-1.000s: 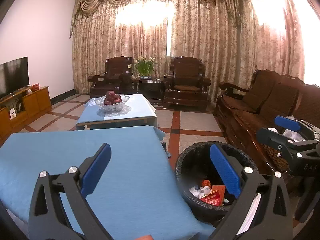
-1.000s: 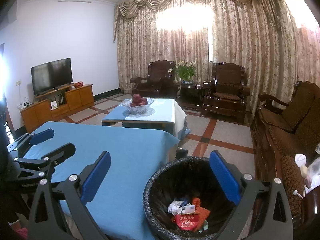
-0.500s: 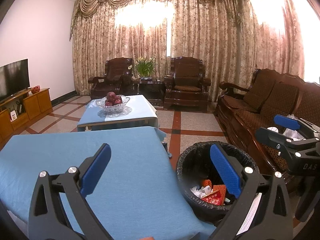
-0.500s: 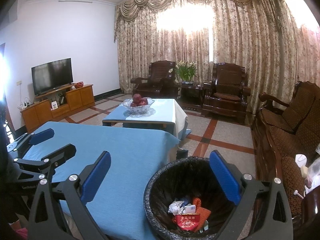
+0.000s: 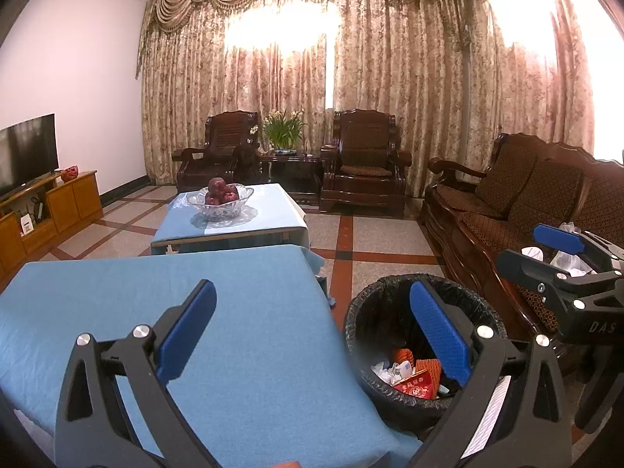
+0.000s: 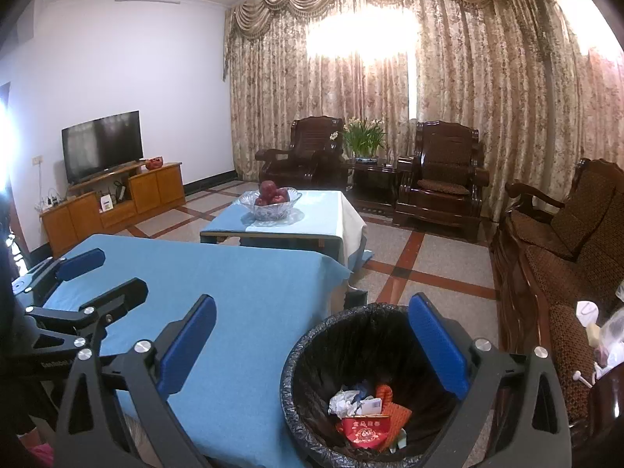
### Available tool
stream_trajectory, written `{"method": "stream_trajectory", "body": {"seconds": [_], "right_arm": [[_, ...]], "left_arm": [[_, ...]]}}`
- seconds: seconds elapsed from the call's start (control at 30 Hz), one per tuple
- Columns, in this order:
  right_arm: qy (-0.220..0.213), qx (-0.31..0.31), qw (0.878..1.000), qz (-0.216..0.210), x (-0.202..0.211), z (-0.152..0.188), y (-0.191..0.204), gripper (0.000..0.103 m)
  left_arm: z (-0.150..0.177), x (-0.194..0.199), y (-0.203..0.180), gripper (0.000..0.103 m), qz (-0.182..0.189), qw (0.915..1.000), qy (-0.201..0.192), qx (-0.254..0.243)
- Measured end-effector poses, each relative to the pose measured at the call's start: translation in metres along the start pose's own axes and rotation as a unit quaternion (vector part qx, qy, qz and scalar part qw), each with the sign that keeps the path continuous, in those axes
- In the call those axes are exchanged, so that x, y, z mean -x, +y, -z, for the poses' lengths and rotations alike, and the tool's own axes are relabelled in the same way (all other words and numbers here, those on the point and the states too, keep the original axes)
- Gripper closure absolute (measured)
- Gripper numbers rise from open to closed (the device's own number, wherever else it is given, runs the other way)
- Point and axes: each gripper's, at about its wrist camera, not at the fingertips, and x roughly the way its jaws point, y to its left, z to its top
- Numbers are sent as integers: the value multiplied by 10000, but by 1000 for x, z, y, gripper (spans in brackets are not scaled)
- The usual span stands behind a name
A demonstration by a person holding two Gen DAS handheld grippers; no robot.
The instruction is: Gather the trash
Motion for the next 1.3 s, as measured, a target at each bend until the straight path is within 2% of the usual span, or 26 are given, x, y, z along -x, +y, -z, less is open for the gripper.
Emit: {"method": "stream_trajectory", "body": {"seconds": [1.3], "right_arm": [[17, 1, 10000, -1, 0, -1, 3, 6]], "left_arm": [[-2, 0, 0, 6, 3, 10000, 9, -5]]}}
